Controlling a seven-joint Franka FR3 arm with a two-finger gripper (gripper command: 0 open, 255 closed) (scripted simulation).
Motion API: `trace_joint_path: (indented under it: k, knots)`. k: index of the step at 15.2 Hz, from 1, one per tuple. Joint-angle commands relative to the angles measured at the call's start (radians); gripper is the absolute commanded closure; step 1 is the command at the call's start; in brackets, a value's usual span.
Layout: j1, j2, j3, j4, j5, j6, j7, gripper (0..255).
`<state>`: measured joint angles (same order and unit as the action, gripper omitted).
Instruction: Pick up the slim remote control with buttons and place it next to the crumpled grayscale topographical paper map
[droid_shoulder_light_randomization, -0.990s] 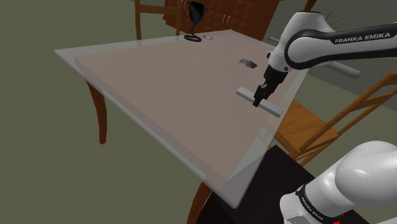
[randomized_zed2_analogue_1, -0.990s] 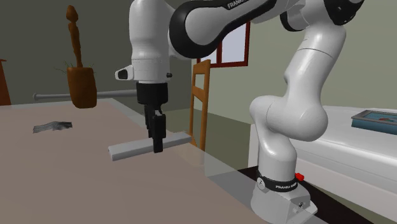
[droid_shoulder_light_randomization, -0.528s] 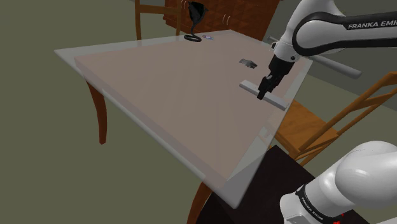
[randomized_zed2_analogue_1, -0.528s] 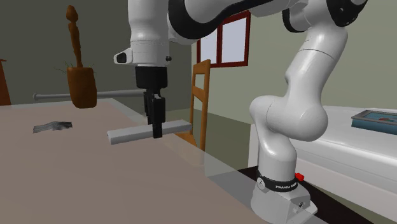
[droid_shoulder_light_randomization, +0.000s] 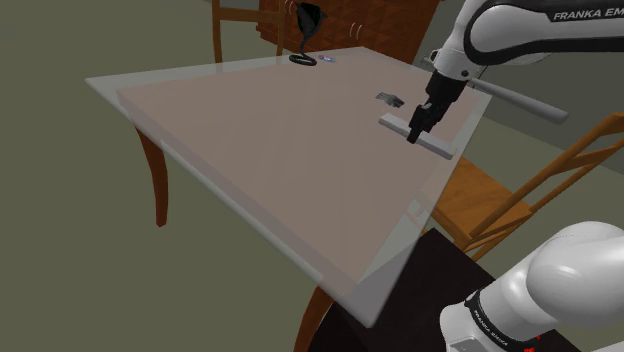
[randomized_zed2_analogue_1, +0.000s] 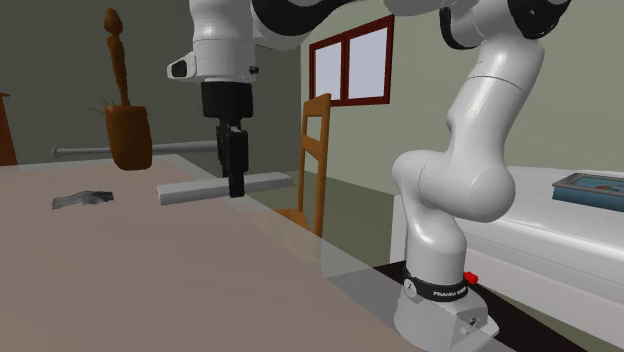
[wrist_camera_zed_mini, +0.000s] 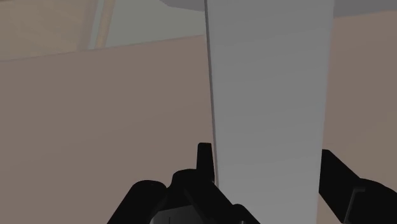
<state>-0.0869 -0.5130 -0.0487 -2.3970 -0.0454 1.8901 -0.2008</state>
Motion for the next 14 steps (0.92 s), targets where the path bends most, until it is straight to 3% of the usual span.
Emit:
trace_joint_path:
  k: [1, 14]
  knots:
    - [-0.006, 0.066, -0.015, 0.056, -0.004, 0.010, -0.019, 255]
    - [-0.047, 0.566, -0.102, 0.580, 0.035, -0.012, -0.166, 255]
